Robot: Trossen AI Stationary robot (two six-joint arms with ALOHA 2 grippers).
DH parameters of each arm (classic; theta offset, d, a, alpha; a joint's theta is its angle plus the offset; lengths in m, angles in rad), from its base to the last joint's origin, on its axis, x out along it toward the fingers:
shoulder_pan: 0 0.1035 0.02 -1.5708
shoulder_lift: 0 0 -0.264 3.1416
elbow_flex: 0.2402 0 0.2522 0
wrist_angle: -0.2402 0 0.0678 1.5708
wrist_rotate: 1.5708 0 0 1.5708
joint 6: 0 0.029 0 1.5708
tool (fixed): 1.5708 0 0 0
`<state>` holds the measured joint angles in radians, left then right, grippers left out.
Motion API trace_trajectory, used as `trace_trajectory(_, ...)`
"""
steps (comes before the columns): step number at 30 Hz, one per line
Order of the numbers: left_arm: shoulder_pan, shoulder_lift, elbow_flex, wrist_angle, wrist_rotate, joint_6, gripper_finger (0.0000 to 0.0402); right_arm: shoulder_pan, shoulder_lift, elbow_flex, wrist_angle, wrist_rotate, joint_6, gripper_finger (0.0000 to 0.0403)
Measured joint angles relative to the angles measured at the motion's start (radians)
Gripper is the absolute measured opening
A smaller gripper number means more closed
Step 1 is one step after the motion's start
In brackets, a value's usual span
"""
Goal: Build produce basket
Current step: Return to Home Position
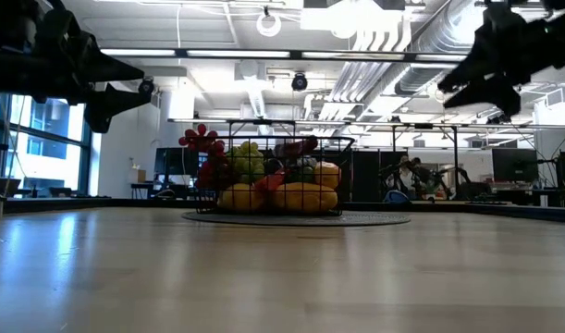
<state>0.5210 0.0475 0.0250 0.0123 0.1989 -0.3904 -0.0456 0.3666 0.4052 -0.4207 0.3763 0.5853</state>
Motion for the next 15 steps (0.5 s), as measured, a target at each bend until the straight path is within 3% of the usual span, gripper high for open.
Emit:
trace_trajectory(9,0.000,0.000,0.000,0.000,0.000,0.000,0.0236,0.000,-0.167,-0.169,0.025,-0.008,0.013,0.0209)
trace_trajectory(15,0.000,0.000,0.000,0.000,0.000,0.000,0.0236,0.000,-0.282,-0.212,0.046,-0.041,0.000,0.0209)
